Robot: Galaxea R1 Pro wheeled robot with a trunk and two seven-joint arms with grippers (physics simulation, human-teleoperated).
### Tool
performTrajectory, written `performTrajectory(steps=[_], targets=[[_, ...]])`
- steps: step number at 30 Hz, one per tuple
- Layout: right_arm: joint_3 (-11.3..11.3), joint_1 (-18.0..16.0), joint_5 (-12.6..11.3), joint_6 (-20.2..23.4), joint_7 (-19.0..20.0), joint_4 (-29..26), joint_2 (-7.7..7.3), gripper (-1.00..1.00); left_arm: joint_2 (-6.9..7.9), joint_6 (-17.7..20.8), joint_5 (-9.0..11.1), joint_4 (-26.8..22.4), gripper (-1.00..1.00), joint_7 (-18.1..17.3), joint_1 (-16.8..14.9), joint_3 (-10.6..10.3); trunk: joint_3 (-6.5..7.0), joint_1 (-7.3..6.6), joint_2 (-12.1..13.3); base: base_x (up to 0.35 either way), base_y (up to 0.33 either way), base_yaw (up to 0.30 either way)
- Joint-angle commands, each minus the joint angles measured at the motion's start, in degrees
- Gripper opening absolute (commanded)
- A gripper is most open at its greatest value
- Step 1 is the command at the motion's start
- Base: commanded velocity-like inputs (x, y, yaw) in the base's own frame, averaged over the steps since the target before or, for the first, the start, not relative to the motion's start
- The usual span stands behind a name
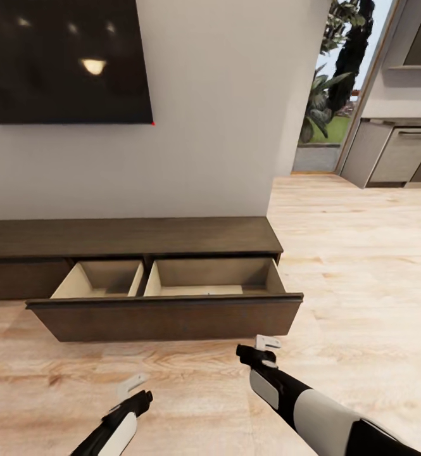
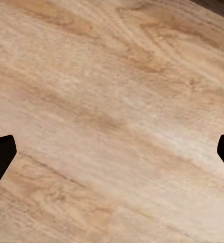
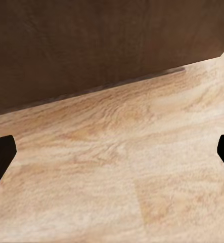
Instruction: Place each of the two pumpkins and all three candles from the living room inside a cabinet in the living room (use any cabinet), then make sure every cabinet is closed, and position the cauldron so it is next to a table in the living room.
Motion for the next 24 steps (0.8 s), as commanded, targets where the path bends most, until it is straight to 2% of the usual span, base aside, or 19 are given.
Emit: performTrajectory(steps=[1, 2, 5, 8, 9, 11, 13, 15, 16, 17, 21, 24], targets=[[0.5, -0.05, -0.42, -1.26, -0.23, 0.75, 0.05, 1.0, 0.0, -1.98, 0.32, -0.03, 1.0, 0.5, -0.04, -1.93, -0.23, 0.22, -0.44, 0.0, 0.0, 0.0], [0.53, -0.05, -0.15, -2.22, -0.23, 1.53, 0.12, 1.0, -0.05, -4.09, 0.37, 0.02, 1.0, 0.51, -0.04, -3.43, -0.41, 0.44, -0.84, 0.0, 0.0, 0.0], [0.55, -0.05, 0.81, -5.26, -0.25, 3.26, 0.2, 1.0, -0.04, -8.11, 0.39, 0.08, 1.0, 0.53, -0.04, -6.17, -0.95, 1.09, -2.04, 0.0, 0.0, 0.0], [0.57, -0.05, 1.86, -8.61, -0.25, 4.59, 0.22, 1.0, -0.09, -9.85, -0.63, 0.1, 1.0, 0.53, -0.09, -7.26, -1.49, 1.75, -3.25, 0.0, 0.0, 0.0], [0.58, -0.05, 2.13, -9.18, -0.25, 4.79, 0.25, 1.0, -0.11, -10.12, -1.79, 0.11, 1.0, 0.53, -0.1, -7.4, -1.67, 1.97, -3.65, 0.0, 0.0, 0.0], [0.59, 0.34, 3.18, -9.95, -0.25, 5.06, 0.37, 1.0, -0.2, -10.49, -5.59, -0.14, 1.0, 0.7, -0.12, -7.44, -2.03, 2.41, -4.45, 0.0, 0.0, 0.0], [0.59, 0.64, 4.5, -10.26, -0.26, 5.2, 0.44, 1.0, -0.56, -10.62, -7.79, -0.45, 1.0, 0.93, -0.12, -7.44, -2.39, 2.85, -5.25, 0.0, 0.0, 0.0], [0.59, 0.85, 6.58, -10.43, -0.26, 5.38, 0.51, 1.0, -1.34, -10.73, -9.39, -0.65, 1.0, 1.11, -0.18, -7.52, -2.75, 3.29, -6.05, 0.0, 0.0, 0.0], [0.59, 0.89, 8.48, -10.54, -0.26, 5.42, 0.56, 1.0, -1.66, -11.23, -11.04, -0.87, 1.0, 1.18, -0.2, -7.51, -2.93, 3.51, -6.45, 0.0, 0.0, 0.0], [0.59, 0.92, 9.28, -10.9, -0.26, 5.43, 0.57, 1.0, -1.78, -11.87, -12.1, -0.93, 1.0, 1.23, -0.21, -7.49, -3.11, 3.73, -6.86, 0.0, 0.0, 0.0], [0.54, 1.11, 10.45, -14.15, -0.26, 5.49, 0.35, 1.0, -2.26, -13.79, -15.0, -0.91, 1.0, 1.31, -0.21, -7.51, -3.82, 4.61, -8.46, 0.0, 0.0, 0.0], [0.57, 2.05, 10.79, -15.73, -0.26, 5.46, 0.53, 1.0, -2.5, -14.12, -15.74, -0.92, 1.0, 1.34, -0.21, -7.59, -4.36, 5.27, -9.66, 0.0, 0.0, 0.0]])
